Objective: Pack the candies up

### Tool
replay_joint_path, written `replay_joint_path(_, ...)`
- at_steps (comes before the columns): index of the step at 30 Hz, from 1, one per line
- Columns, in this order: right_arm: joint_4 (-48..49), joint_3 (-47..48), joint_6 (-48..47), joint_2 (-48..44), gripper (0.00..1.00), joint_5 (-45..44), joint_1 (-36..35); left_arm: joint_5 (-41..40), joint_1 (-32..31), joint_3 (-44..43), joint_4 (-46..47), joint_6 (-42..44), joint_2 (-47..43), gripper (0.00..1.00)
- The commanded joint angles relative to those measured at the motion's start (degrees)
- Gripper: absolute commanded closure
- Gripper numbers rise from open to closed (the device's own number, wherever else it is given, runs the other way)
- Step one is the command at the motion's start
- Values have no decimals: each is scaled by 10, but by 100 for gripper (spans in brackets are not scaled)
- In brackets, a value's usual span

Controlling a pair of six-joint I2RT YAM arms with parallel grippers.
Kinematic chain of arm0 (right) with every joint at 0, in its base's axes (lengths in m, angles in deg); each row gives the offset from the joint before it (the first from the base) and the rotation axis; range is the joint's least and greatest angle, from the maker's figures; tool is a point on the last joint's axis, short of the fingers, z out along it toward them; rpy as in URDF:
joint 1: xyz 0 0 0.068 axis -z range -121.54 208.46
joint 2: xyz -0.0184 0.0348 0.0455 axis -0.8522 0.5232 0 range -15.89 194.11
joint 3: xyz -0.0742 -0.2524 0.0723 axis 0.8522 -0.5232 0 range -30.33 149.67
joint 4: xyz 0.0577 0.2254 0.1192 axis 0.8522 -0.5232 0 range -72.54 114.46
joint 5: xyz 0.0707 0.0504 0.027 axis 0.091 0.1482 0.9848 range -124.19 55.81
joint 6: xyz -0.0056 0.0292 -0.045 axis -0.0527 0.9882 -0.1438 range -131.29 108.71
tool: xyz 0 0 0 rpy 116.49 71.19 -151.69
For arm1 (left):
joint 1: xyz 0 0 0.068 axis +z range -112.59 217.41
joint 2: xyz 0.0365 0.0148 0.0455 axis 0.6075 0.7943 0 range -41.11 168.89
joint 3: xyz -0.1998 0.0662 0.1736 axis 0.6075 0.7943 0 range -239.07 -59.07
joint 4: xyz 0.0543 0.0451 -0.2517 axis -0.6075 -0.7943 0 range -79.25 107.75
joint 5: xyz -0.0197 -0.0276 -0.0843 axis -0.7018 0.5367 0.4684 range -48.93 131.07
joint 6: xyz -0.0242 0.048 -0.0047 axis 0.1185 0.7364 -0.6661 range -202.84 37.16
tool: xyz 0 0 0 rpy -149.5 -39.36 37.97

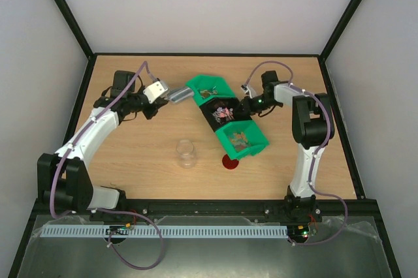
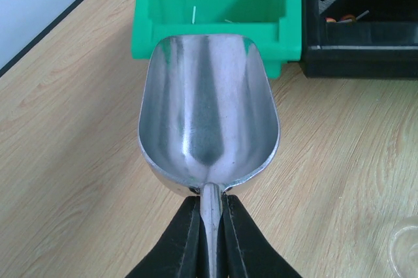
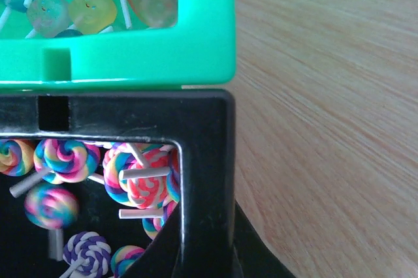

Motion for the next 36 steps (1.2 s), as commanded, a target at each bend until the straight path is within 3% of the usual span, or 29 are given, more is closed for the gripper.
replay_joint_path(1, 17, 40, 56, -2, 99, 145, 0, 1, 2, -11, -4, -12, -10, 98)
replay_joint_path(6, 102, 5, 86, -54, 99, -46, -23, -13, 3, -1, 12, -22, -16, 98)
replay_joint_path(13, 163, -14, 172, -81, 99, -156, -47, -25, 3, 5, 33, -40, -17, 98)
replay_joint_path(18, 211, -28, 183, -103, 99, -249, -78, -38, 4, 9, 46, -50, -23, 98)
replay_joint_path(26, 294, -81, 146, -131, 99, -336, -126, -64, 17, 22, 76, -71, -38, 98)
replay_joint_path(36, 233, -138, 68, -194, 99, -394, -163, -61, 18, 31, 85, -72, -39, 98)
